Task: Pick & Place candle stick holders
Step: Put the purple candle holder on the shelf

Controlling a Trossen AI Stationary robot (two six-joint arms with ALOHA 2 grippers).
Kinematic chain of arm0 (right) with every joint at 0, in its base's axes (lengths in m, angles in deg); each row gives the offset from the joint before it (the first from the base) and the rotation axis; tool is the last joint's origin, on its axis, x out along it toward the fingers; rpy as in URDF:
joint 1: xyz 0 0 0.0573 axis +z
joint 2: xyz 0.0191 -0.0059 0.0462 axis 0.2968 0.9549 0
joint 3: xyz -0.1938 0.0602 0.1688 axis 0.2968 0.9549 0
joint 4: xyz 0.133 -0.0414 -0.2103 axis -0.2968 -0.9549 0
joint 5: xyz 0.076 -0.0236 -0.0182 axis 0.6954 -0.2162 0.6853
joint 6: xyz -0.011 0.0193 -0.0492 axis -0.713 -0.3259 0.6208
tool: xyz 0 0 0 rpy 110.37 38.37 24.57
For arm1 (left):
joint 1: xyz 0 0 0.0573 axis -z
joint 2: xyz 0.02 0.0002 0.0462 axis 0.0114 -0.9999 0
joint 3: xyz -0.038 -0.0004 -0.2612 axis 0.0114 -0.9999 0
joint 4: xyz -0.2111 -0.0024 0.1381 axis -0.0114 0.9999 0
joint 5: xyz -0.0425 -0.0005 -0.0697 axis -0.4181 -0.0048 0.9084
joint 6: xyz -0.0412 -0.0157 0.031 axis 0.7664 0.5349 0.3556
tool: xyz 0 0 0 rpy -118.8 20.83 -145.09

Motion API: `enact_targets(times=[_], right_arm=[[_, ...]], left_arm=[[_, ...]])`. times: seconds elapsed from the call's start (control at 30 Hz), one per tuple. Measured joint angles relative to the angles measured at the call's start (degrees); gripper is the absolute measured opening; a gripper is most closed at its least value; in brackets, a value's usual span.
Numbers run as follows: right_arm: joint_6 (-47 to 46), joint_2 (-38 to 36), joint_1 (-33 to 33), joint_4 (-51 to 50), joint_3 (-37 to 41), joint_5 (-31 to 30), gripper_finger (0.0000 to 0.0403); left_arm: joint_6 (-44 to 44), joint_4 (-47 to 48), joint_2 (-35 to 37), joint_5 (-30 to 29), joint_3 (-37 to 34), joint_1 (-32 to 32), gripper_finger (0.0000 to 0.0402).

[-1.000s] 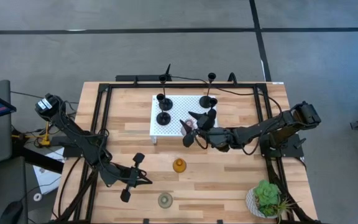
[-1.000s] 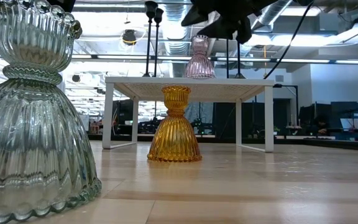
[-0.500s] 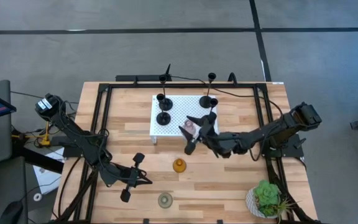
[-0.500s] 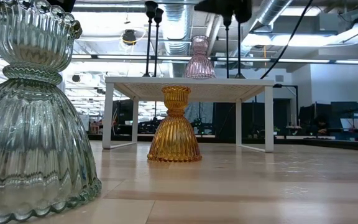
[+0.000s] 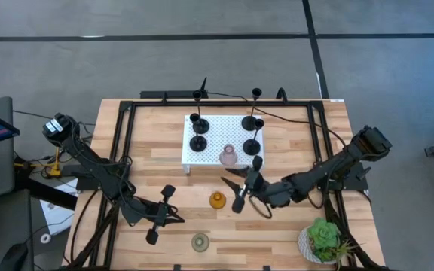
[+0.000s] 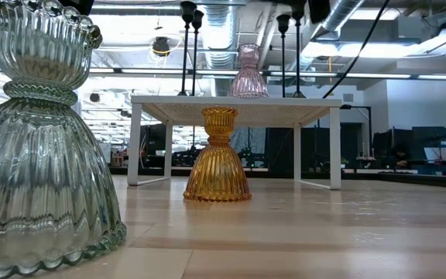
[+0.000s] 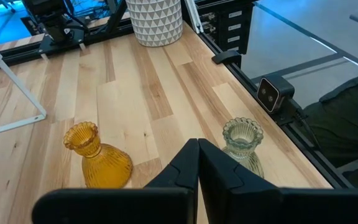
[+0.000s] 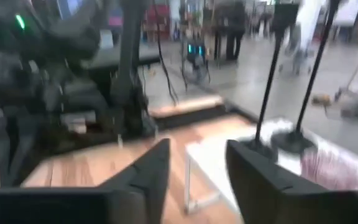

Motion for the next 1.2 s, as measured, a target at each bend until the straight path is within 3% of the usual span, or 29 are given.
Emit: enact_targets(times=[0.2, 0.7, 0.87, 1.2], right_arm=[[-12.56, 0.00, -0.16, -14.27, 0.00, -0.03, 0.0011], [-28.54, 4.01, -4.70, -22.59, -0.04, 5.40, 0.0000], [-29.01, 7.71, -6.58, -20.71, 0.00, 4.70, 0.0000], [-26.32, 7.80, -5.56, -20.37, -2.47, 1.65, 0.0000]], left_arm=[[0.00, 0.02, 0.00, 0.00, 0.00, -0.01, 0.0008], [-0.01, 0.22, 0.00, -0.04, -0.01, 0.01, 0.0008], [0.00, 0.24, 0.00, -0.04, -0.01, 0.01, 0.0008], [-0.02, 1.35, 0.00, -0.04, -0.07, 0.01, 0.0008]])
